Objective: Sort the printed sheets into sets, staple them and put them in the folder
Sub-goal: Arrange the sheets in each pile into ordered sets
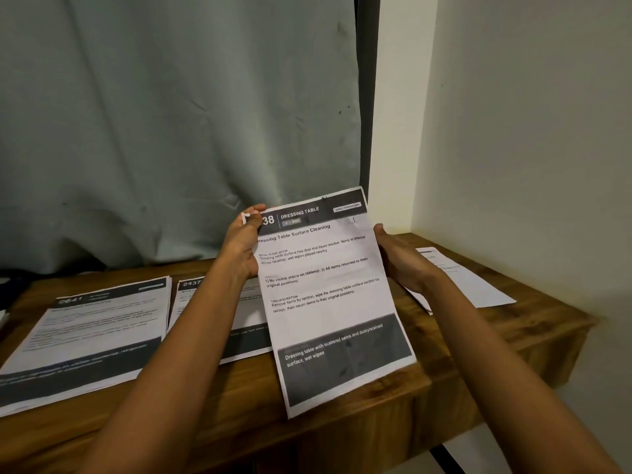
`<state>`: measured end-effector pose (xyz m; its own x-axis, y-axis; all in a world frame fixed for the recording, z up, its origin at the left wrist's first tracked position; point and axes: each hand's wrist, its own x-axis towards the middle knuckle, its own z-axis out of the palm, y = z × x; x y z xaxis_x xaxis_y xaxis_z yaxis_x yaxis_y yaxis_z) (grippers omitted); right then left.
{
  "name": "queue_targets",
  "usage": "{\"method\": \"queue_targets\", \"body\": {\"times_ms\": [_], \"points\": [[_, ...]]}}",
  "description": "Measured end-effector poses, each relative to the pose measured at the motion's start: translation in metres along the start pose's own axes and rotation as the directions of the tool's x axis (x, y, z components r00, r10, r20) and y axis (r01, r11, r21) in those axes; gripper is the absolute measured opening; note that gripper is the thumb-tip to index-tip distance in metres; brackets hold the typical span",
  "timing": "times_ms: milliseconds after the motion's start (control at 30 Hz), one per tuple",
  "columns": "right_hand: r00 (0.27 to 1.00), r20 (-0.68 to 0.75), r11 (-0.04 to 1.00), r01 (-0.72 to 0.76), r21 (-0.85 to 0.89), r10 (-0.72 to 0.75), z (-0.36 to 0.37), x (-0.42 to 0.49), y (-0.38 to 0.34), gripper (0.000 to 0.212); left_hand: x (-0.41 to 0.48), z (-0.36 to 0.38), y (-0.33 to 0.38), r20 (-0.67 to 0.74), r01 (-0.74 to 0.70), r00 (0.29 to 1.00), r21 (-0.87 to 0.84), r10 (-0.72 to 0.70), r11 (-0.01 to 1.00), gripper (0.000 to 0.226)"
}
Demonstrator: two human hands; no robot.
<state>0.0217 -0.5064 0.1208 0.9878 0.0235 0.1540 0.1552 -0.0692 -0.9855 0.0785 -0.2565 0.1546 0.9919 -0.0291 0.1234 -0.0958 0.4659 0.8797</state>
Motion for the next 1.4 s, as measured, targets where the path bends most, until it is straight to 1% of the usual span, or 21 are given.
{"method": "queue_targets", "body": {"times_ms": [67,100,133,200,267,333,400,467,567,667,733,833,867,967,1033,1100,1133,1167,1233,1300,1400], "points": [[1.0,-0.006,0.996,0.031,0.078,-0.031,-0.001,0.0,-0.004,0.068,0.001,0.008,0.012,0.014,-0.051,0.999,0.003,0.051,0.999,0.015],[0.998,-0.012,0.991,0.068,0.117,-0.067,-0.002,0.001,-0.009,0.072,0.002,0.014,0.02,0.023,-0.095,0.995,0.011,0.094,0.995,0.016],[0.992,-0.018,0.983,0.126,0.136,-0.124,-0.002,0.001,-0.014,0.069,0.003,0.02,0.028,0.035,-0.152,0.988,0.015,0.151,0.988,0.017],[0.965,-0.062,0.962,0.26,0.085,-0.255,0.0,0.0,-0.024,0.047,0.003,0.033,0.042,0.076,-0.286,0.955,0.007,0.285,0.958,0.018],[0.929,-0.134,0.936,0.351,0.014,-0.346,0.001,0.002,-0.025,0.022,0.002,0.044,0.047,0.137,-0.402,0.908,0.007,0.397,0.916,0.017],[0.903,-0.233,0.93,0.369,-0.011,-0.361,0.002,0.004,-0.02,0.016,0.0,0.048,0.044,0.206,-0.47,0.867,0.034,0.454,0.882,0.012],[0.895,-0.302,0.941,0.339,-0.02,-0.329,0.003,0.004,-0.01,0.019,-0.002,0.046,0.035,0.261,-0.497,0.848,0.089,0.461,0.863,0.011],[0.893,-0.327,0.948,0.318,-0.031,-0.31,0.001,0.003,0.002,0.023,-0.006,0.042,0.021,0.266,-0.458,0.868,0.106,0.418,0.883,0.014],[0.891,-0.353,0.953,0.303,-0.003,-0.284,-0.002,0.001,0.01,0.02,-0.011,0.033,-0.005,0.269,-0.334,0.915,0.089,0.3,0.938,0.021],[0.897,-0.335,0.954,0.3,-0.019,-0.289,-0.003,0.0,0.008,0.024,-0.017,0.02,-0.032,0.32,-0.269,0.926,0.188,0.2,0.945,0.027],[0.903,-0.316,0.955,0.294,-0.039,-0.291,-0.003,-0.002,0.007,0.027,-0.023,0.012,-0.047,0.339,-0.256,0.925,0.219,0.173,0.941,0.026],[0.921,-0.275,0.961,0.263,-0.081,-0.275,-0.005,-0.01,0.014,0.027,-0.034,0.002,-0.068,0.302,-0.248,0.938,0.245,0.169,0.937,0.018],[0.929,-0.26,0.964,0.243,-0.107,-0.263,-0.005,-0.014,0.019,0.027,-0.036,-0.002,-0.075,0.283,-0.235,0.946,0.26,0.159,0.937,0.019],[0.958,-0.224,0.973,0.139,-0.185,-0.179,-0.005,-0.028,0.043,0.028,-0.046,-0.013,-0.097,0.233,-0.174,0.967,0.325,0.1,0.93,0.039],[0.973,-0.212,0.988,0.06,-0.145,-0.091,-0.002,-0.035,0.063,0.027,-0.051,-0.016,-0.107,0.203,-0.148,0.976,0.348,0.08,0.926,0.053],[0.971,-0.233,0.996,0.028,-0.083,-0.047,0.0,-0.037,0.078,0.025,-0.05,-0.015,-0.111,0.168,-0.137,0.982,0.348,0.082,0.927,0.05],[0.966,-0.253,0.994,0.034,-0.103,-0.059,0.0,-0.035,0.08,0.028,-0.048,-0.013,-0.11,0.148,-0.132,0.985,0.363,0.083,0.923,0.043],[0.958,-0.275,0.986,0.041,-0.164,-0.086,-0.001,-0.032,0.079,0.031,-0.043,-0.01,-0.109,0.131,-0.117,0.989,0.382,0.072,0.917,0.035],[0.934,-0.323,0.94,0.037,-0.34,-0.153,-0.005,-0.021,0.071,0.034,-0.034,-0.002,-0.105,0.102,-0.053,0.995,0.381,0.015,0.923,0.026],[0.903,-0.39,0.889,-0.019,-0.457,-0.181,-0.01,-0.008,0.064,0.031,-0.025,0.007,-0.104,0.053,0.025,0.997,0.367,-0.047,0.93,0.03],[0.867,-0.475,0.836,-0.145,-0.529,-0.15,-0.017,0.008,0.065,0.027,-0.018,0.016,-0.11,-0.04,0.121,0.993,0.383,-0.115,0.916,0.038]]}}
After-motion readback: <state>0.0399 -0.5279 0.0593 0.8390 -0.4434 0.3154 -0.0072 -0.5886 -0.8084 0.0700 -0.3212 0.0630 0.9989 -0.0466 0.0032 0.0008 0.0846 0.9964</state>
